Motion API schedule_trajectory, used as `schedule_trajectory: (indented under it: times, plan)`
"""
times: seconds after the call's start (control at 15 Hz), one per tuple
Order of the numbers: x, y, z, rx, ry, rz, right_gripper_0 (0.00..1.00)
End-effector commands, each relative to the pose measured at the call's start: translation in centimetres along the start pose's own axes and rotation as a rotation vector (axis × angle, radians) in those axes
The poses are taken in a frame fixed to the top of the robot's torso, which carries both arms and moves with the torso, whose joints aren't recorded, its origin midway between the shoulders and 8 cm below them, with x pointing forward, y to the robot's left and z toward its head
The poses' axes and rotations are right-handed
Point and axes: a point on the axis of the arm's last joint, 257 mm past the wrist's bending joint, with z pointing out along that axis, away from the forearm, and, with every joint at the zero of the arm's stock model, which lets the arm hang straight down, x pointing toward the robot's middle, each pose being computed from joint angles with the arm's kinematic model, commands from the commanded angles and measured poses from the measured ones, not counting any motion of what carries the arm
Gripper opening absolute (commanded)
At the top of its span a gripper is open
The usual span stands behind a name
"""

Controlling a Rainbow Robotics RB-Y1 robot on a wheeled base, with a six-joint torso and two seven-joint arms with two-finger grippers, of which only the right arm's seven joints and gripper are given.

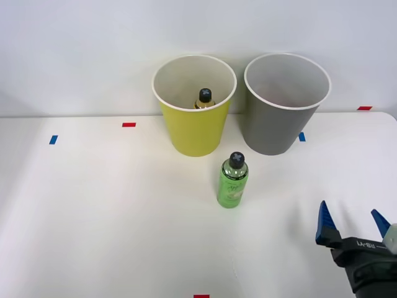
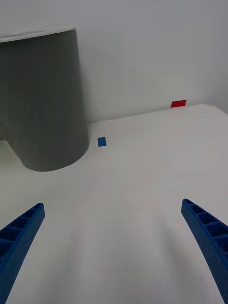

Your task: Put cans in the gray bin, plastic bottles in the light green bin

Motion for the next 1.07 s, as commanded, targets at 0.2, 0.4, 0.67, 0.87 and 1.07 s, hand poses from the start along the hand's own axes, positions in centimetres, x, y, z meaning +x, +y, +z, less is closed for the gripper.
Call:
schedule_trajectory:
  times: [0.2,0.4,0.67,0.87,1.07]
  plan:
    - [1.6,1.3,-0.9,-0.005,0.024,-0.133,1.00]
    - [3.2,2.3,-0.5,-0.052,-0.012,-0.103,1.00]
    - [3.8,5.0,-2.3,-0.152,-0.041,-0.009,1.00]
    - [3.1,7.1,-3.8,-0.251,-0.075,0.016,1.00]
    - [2.7,9.0,-5.2,-0.317,-0.104,0.002,1.00]
